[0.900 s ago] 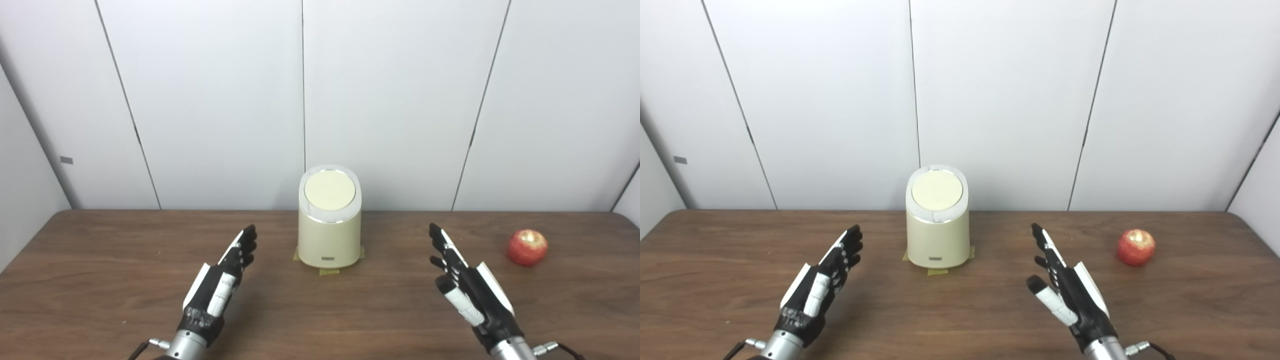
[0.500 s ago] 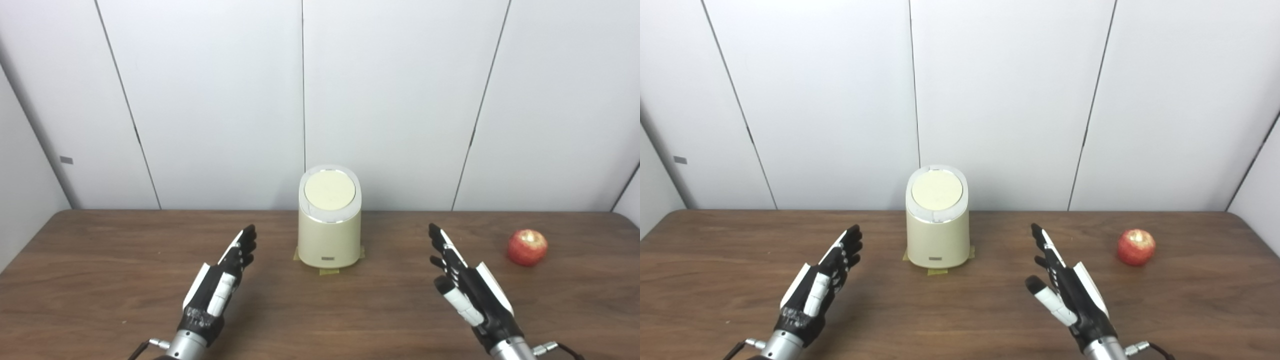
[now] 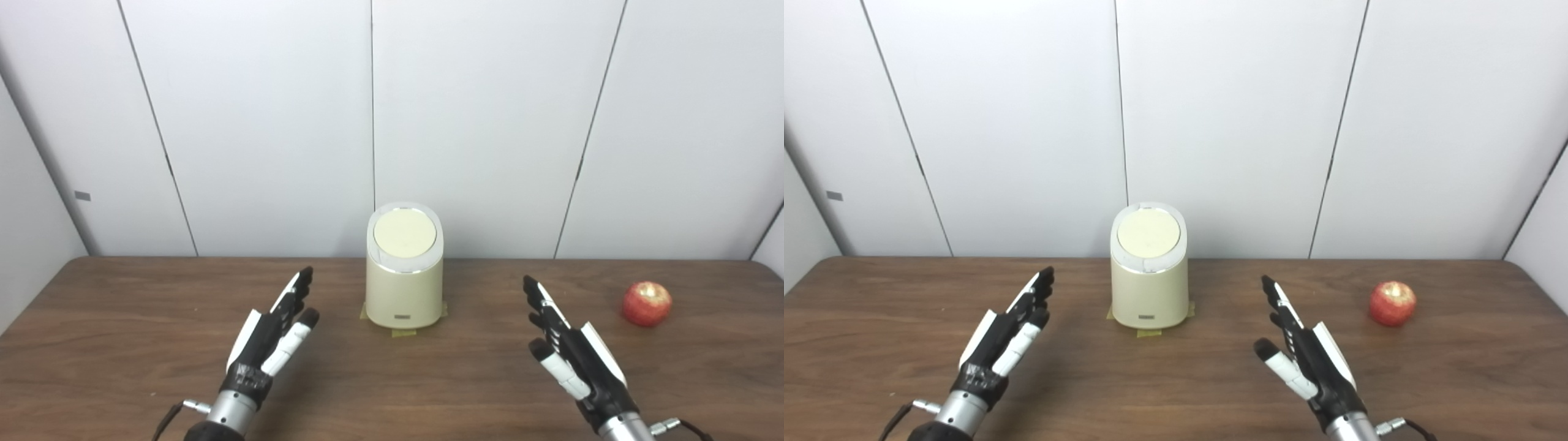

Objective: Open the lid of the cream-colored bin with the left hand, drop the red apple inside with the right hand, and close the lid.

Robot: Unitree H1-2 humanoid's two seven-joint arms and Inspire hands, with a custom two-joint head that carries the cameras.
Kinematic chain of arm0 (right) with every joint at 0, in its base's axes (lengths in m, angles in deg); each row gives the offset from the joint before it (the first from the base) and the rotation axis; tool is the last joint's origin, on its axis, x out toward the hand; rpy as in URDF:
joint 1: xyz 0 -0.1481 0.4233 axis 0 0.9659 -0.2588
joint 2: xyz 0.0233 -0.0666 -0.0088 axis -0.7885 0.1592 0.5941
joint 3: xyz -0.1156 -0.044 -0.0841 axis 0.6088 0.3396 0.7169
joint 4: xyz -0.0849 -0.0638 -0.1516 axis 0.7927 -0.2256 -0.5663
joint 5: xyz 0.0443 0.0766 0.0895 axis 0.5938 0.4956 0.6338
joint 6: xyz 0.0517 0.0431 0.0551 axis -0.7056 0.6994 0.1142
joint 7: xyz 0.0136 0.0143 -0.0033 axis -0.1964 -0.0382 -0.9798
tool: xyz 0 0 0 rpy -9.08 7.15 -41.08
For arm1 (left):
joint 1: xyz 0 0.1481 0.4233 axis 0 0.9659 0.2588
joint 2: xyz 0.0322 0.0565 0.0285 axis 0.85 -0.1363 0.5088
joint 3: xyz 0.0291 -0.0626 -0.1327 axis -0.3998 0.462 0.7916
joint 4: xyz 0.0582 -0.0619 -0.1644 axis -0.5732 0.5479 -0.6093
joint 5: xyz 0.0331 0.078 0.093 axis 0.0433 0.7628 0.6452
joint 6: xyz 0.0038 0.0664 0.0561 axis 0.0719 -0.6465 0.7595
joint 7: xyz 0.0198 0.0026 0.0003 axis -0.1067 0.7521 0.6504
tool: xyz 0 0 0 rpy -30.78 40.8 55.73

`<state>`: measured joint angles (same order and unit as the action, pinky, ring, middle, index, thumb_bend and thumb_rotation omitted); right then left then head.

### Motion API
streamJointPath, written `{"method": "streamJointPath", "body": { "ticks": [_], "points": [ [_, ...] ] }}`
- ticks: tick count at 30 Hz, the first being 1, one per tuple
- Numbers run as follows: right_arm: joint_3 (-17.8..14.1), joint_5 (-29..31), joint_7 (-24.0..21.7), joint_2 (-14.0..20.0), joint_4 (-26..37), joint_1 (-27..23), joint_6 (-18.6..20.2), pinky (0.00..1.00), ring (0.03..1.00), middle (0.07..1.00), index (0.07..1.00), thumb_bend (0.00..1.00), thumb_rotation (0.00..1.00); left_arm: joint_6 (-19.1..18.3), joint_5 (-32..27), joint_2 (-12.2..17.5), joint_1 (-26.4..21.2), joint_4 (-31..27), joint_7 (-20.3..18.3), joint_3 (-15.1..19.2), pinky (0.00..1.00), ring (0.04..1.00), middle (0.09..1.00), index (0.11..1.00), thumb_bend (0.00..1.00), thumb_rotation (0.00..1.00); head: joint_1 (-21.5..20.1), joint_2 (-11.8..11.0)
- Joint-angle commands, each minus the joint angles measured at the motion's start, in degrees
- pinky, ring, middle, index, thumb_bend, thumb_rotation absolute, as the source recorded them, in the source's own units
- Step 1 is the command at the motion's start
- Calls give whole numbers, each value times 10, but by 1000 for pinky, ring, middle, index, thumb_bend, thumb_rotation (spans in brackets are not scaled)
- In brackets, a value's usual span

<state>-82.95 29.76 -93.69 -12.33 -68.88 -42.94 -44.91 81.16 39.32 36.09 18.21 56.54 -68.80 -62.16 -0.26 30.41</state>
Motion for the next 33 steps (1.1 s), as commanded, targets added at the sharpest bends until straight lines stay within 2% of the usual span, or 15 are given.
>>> {"method": "streamJointPath", "body": {
  "ticks": [1,2,4,8,13,17,20,23,28,33],
  "points": [
    [-1,4,-1,8,2,-25,-28,967,1000,1000,1000,1000,960,-12,47,14,-61,-27,19,-6,1000,1000,1000,1000,833,826,0,0],
    [-1,5,-1,7,1,-25,-29,968,1000,1000,1000,1000,961,-24,71,19,-75,-28,20,-12,970,1000,1000,1000,827,820,1,-2],
    [-1,5,-2,7,0,-26,-29,980,1000,1000,1000,1000,956,-54,105,25,-99,-29,19,-23,994,1000,1000,1000,817,792,2,-4],
    [-1,5,-3,7,-4,-28,-32,977,1000,1000,1000,1000,964,-125,176,30,-154,-18,25,-43,994,1000,1000,1000,872,747,2,-6],
    [0,3,-2,7,-8,-29,-38,959,1000,1000,1000,1000,967,-165,226,25,-218,15,38,-57,1000,1000,1000,1000,887,686,5,-12],
    [0,4,0,4,-9,-29,-42,949,1000,1000,1000,1000,961,-171,252,18,-261,55,60,-65,963,1000,1000,1000,944,666,2,-14],
    [0,4,2,3,-10,-29,-45,954,1000,1000,1000,1000,957,-178,282,21,-294,86,70,-83,996,1000,1000,1000,966,678,0,-14],
    [1,3,2,1,-9,-28,-45,959,1000,1000,1000,1000,961,-180,307,23,-325,121,83,-99,975,1000,1000,1000,978,687,-4,-15],
    [5,0,0,1,-4,-29,-43,962,1000,1000,1000,1000,960,-183,340,23,-365,180,103,-122,992,1000,1000,1000,984,681,-8,-15],
    [7,-5,2,-4,6,-30,-30,967,1000,1000,1000,1000,969,-187,343,19,-383,214,106,-136,1000,1000,1000,1000,986,695,-13,-14]
  ]
}}
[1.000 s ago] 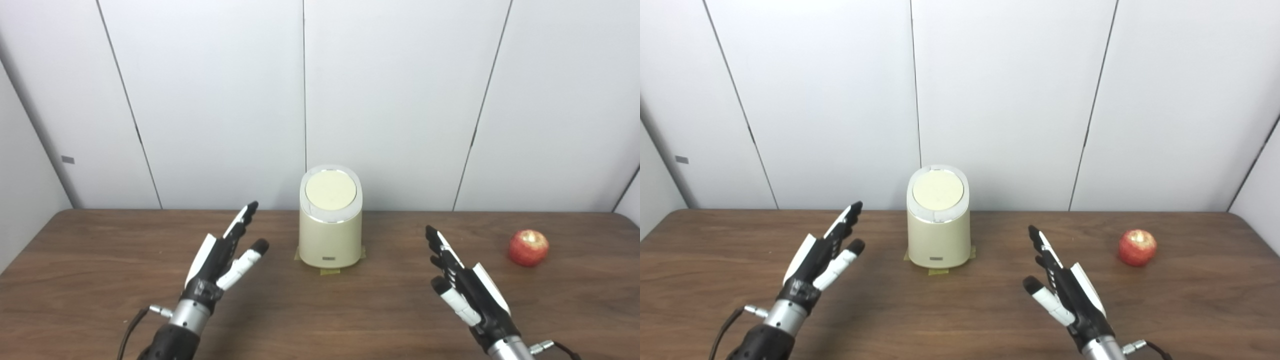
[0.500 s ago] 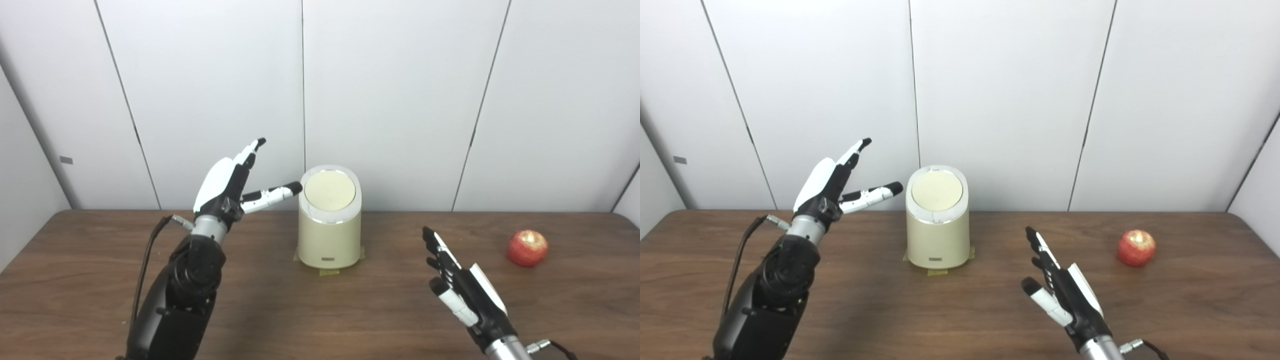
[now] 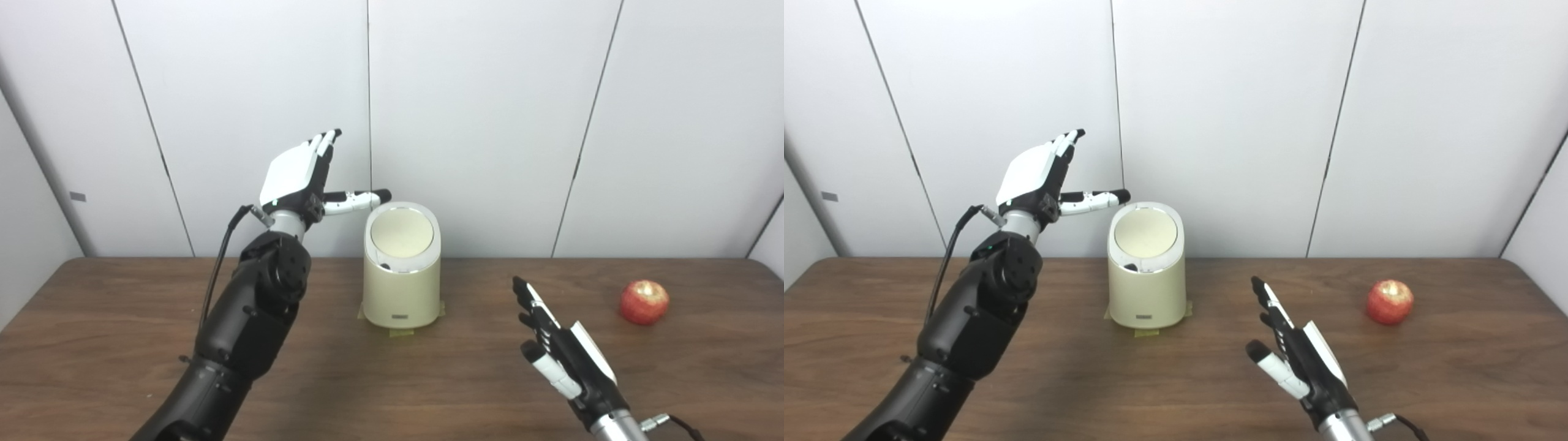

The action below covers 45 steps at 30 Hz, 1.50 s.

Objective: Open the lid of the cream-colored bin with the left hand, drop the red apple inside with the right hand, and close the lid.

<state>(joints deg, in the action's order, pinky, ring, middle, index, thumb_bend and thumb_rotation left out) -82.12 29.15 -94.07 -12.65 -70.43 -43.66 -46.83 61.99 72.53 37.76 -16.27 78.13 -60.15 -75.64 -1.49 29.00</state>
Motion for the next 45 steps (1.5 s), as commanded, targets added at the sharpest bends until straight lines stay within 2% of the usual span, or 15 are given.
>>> {"method": "streamJointPath", "body": {
  "ticks": [1,7,10,17,25,32,40,43,45],
  "points": [
    [-2,1,6,-2,23,-23,-9,969,1000,1000,1000,1000,965,6,9,0,-40,5,22,-2,999,1000,1000,1000,990,697,0,0],
    [0,0,5,-8,28,-22,-11,986,1000,1000,1000,1000,956,9,16,-9,-48,51,39,-23,1000,1000,1000,1000,1000,721,-9,-1],
    [2,-4,7,-11,33,-22,-7,975,1000,1000,1000,1000,959,10,19,-10,-48,62,45,-29,1000,1000,1000,1000,1000,703,-10,0],
    [1,-2,6,-18,40,-22,-4,975,1000,1000,1000,1000,947,19,42,-4,-55,93,62,-60,1000,1000,1000,1000,1000,701,-14,1],
    [4,-10,7,-21,43,-23,-1,952,1000,1000,1000,999,949,15,49,0,-51,99,52,-81,1000,1000,1000,1000,1000,723,-19,0],
    [8,-11,5,-22,49,-22,2,956,1000,1000,1000,998,948,13,54,1,-44,106,47,-97,1000,1000,1000,1000,1000,685,-20,1],
    [13,-11,4,-23,51,-24,6,960,1000,1000,1000,993,949,-1,141,33,-67,102,26,-167,1000,1000,1000,1000,1000,608,-20,3],
    [13,-10,5,-25,52,-25,11,961,1000,1000,1000,1000,946,-4,166,43,-76,95,4,-186,1000,1000,1000,1000,1000,576,-19,5],
    [13,-11,5,-25,53,-24,13,964,1000,1000,1000,1000,948,-7,194,52,-82,94,-10,-203,1000,1000,1000,1000,1000,592,-19,5]
  ]
}}
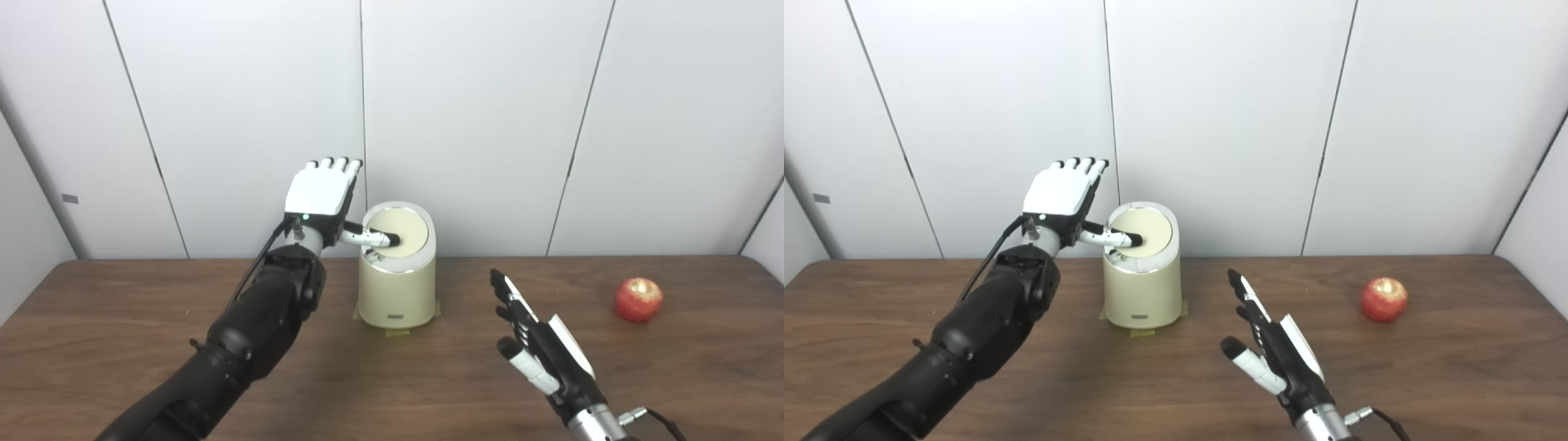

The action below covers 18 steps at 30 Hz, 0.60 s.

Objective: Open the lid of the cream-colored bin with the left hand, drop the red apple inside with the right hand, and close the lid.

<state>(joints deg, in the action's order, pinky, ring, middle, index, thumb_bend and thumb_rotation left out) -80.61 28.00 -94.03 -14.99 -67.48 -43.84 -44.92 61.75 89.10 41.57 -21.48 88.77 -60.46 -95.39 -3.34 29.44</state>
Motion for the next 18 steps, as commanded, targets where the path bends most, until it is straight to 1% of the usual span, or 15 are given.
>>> {"method": "streamJointPath", "body": {
  "ticks": [1,7,10,12,14,16,18],
  "points": [
    [-2,0,5,-2,23,-22,-6,964,1000,1000,1000,1000,951,-4,40,18,-31,-10,-8,-13,1000,1000,1000,1000,1000,597,0,0],
    [-2,1,4,-1,23,-22,-11,974,1000,1000,1000,992,956,-3,101,36,-38,3,-30,-50,1000,1000,1000,1000,1000,546,1,2],
    [-2,0,4,0,24,-21,-8,973,1000,1000,1000,994,958,-3,120,41,-37,7,-59,-64,1000,1000,1000,1000,1000,520,2,2],
    [-2,0,4,0,24,-20,-9,969,1000,1000,1000,988,960,-3,127,43,-34,7,-72,-68,1000,1000,1000,1000,1000,500,1,2],
    [-1,-1,5,0,24,-20,-11,967,1000,1000,1000,982,960,-2,131,43,-30,5,-75,-68,1000,1000,1000,1000,1000,497,1,2],
    [-1,-2,5,1,24,-20,-12,963,1000,1000,1000,982,962,0,132,43,-25,2,-75,-67,1000,1000,1000,1000,1000,515,1,2],
    [-2,-2,4,2,22,-20,-13,961,1000,1000,1000,984,960,6,122,42,-18,-4,-60,-57,1000,1000,1000,1000,1000,545,2,2]
  ]
}}
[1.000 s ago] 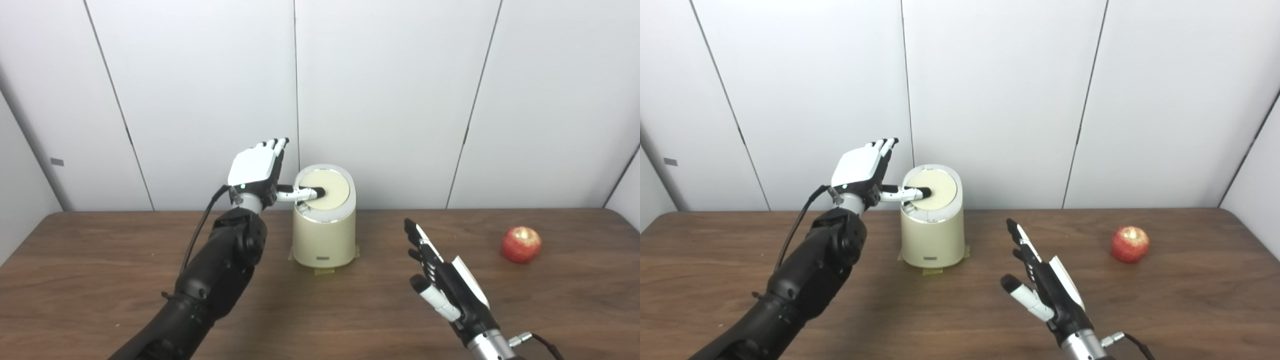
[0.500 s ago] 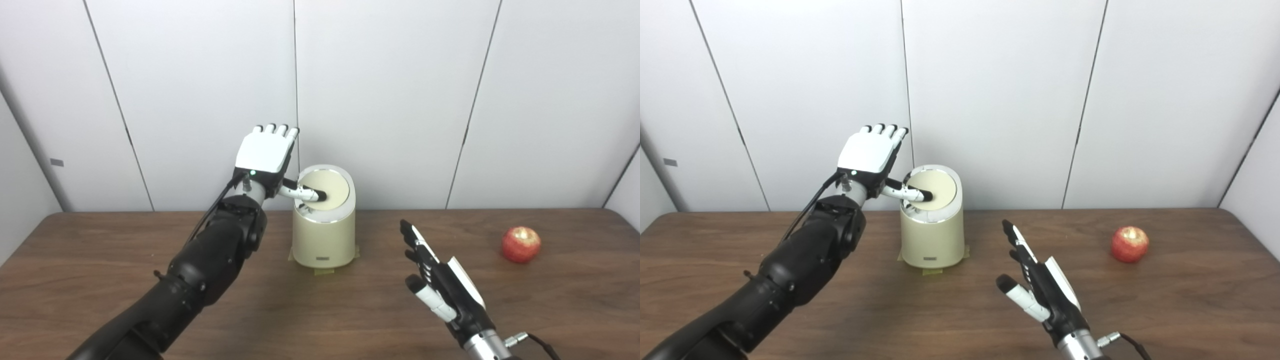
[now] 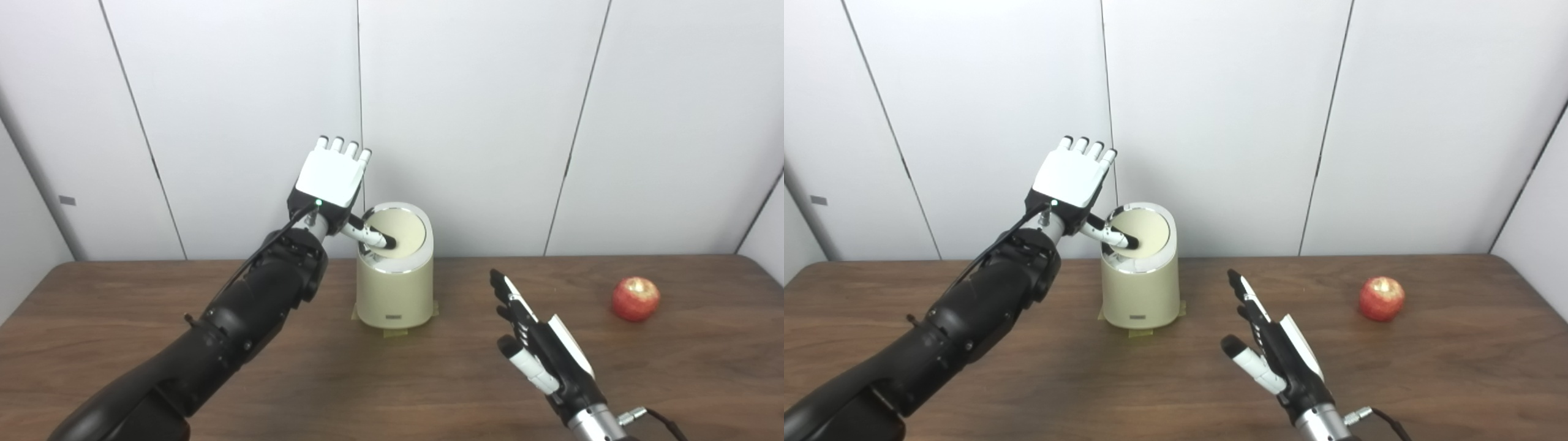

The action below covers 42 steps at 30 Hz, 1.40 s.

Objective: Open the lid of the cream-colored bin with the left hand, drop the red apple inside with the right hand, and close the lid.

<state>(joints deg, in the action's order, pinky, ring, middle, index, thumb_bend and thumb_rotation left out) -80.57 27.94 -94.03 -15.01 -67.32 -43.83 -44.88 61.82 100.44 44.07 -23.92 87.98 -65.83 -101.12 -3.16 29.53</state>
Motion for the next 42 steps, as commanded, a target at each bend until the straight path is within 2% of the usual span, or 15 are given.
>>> {"method": "streamJointPath", "body": {
  "ticks": [1,4,7,8,10,12,14,18,23,26,30,35,38,42],
  "points": [
    [-2,-2,4,2,21,-20,-13,960,1000,1000,1000,985,960,10,-5,15,11,1,2,11,1000,1000,1000,1000,1000,561,0,1],
    [-2,-2,4,3,19,-21,-13,959,1000,1000,1000,986,962,20,-58,4,20,-12,12,56,1000,1000,1000,1000,1000,602,1,-2],
    [-2,-2,2,7,14,-22,-17,950,1000,1000,1000,979,971,27,-193,-39,40,-39,26,173,1000,1000,1000,1000,1000,700,3,-4],
    [-2,-1,2,8,12,-23,-18,953,1000,1000,1000,980,967,31,-221,-48,43,-44,30,199,999,1000,1000,1000,1000,739,4,-4],
    [-4,3,3,8,10,-23,-20,962,1000,1000,1000,981,962,33,-293,-68,49,-60,17,253,999,1000,1000,1000,1000,763,4,-4],
    [-5,4,5,8,11,-21,-18,966,1000,1000,1000,983,959,18,-370,-87,55,-86,-6,309,1000,1000,1000,1000,1000,776,6,-4],
    [-5,5,5,7,12,-19,-19,963,1000,1000,1000,982,957,0,-407,-95,62,-111,-20,335,988,1000,1000,1000,1000,789,7,-3],
    [-8,10,4,10,10,-18,-21,971,1000,1000,1000,983,957,-6,-445,-94,84,-154,-21,352,975,1000,1000,1000,995,758,9,-3],
    [-11,12,3,13,12,-15,-19,985,1000,1000,1000,980,956,-10,-449,-82,123,-204,-7,354,955,1000,1000,1000,915,729,10,-1],
    [-12,9,4,17,13,-14,-22,992,1000,1000,1000,973,965,5,-465,-78,161,-228,1,367,980,1000,1000,1000,846,671,11,0],
    [-17,8,7,17,15,-12,-19,1000,1000,1000,1000,980,965,4,-508,-81,209,-271,-7,390,943,1000,1000,1000,846,628,12,2],
    [-23,4,14,17,11,-11,-28,966,1000,1000,1000,986,969,7,-536,-73,260,-316,-14,397,909,1000,1000,1000,840,692,13,3],
    [-25,1,15,18,7,-11,-30,944,1000,1000,1000,987,974,10,-554,-67,295,-343,-18,403,934,1000,1000,1000,853,742,11,2],
    [-26,5,12,22,4,-10,-36,931,1000,1000,1000,978,970,40,-581,-66,337,-361,-12,417,899,1000,1000,1000,840,763,13,3]
  ]
}}
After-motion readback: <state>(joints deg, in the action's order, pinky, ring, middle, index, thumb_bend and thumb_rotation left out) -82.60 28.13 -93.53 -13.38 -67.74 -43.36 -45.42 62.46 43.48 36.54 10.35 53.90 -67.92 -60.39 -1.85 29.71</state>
